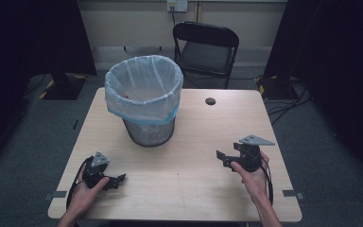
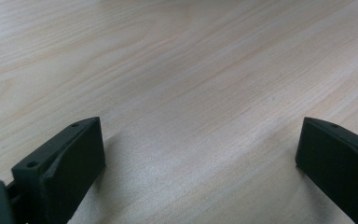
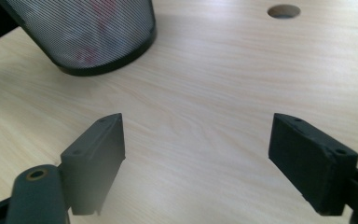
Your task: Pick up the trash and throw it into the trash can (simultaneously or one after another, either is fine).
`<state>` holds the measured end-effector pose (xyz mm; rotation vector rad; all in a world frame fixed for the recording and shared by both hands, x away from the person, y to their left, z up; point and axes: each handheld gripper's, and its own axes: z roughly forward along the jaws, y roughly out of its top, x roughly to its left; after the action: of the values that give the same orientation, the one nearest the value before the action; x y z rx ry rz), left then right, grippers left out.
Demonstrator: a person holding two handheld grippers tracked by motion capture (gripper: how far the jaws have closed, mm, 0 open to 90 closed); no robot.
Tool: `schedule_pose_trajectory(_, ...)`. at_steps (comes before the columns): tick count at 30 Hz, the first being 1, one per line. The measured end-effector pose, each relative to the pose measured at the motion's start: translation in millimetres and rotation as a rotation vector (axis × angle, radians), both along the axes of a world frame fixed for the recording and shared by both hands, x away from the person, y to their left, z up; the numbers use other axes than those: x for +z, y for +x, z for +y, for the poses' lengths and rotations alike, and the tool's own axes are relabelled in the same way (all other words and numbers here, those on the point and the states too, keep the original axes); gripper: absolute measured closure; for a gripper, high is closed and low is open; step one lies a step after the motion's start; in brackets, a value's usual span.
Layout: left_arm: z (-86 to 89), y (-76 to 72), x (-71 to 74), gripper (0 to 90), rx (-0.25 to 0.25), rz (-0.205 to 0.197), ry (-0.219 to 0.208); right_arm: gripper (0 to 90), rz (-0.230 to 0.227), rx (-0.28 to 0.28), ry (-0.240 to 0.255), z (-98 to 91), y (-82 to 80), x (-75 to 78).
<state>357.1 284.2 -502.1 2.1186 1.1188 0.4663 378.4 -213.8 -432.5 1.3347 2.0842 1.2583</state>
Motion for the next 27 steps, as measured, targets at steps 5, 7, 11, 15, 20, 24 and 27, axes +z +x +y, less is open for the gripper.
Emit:
schedule_pose_trajectory(5, 0.0, -0.1, 0.1, 0.8, 0.001, 0.000, 0.002, 18.1, 0.044, -0.019, -0.011, -7.2, -4.4, -14.2)
schedule_pose_trajectory(7, 0.0, 0.0, 0.1, 0.7, 0.001, -0.001, 0.002, 18.1, 0.052, -0.025, -0.017, -9.3, -6.0, -18.7)
schedule_pose_trajectory(11, 0.0, 0.0, 0.1, 0.7, 0.001, -0.001, 0.002, 18.0, 0.083, -0.028, -0.040, -9.9, -8.8, -28.0)
schedule_pose_trajectory(15, 0.0, -0.1, 0.1, 0.8, 0.001, -0.001, 0.002, 17.5, 0.115, -0.029, -0.062, -9.6, -8.7, -38.3)
schedule_pose_trajectory(20, 0.0, 0.0, 0.1, 0.8, 0.001, 0.000, 0.002, 17.3, 0.147, -0.040, -0.094, -7.7, -8.9, -50.2)
schedule_pose_trajectory(24, 0.0, 0.0, 0.1, 0.7, 0.001, 0.000, 0.002, 17.2, 0.163, -0.046, -0.121, -6.1, -10.7, -58.3)
schedule_pose_trajectory(27, 0.0, -0.1, 0.1, 0.8, 0.001, 0.000, 0.002, 17.1, 0.147, -0.049, -0.130, -6.1, -12.3, -60.4)
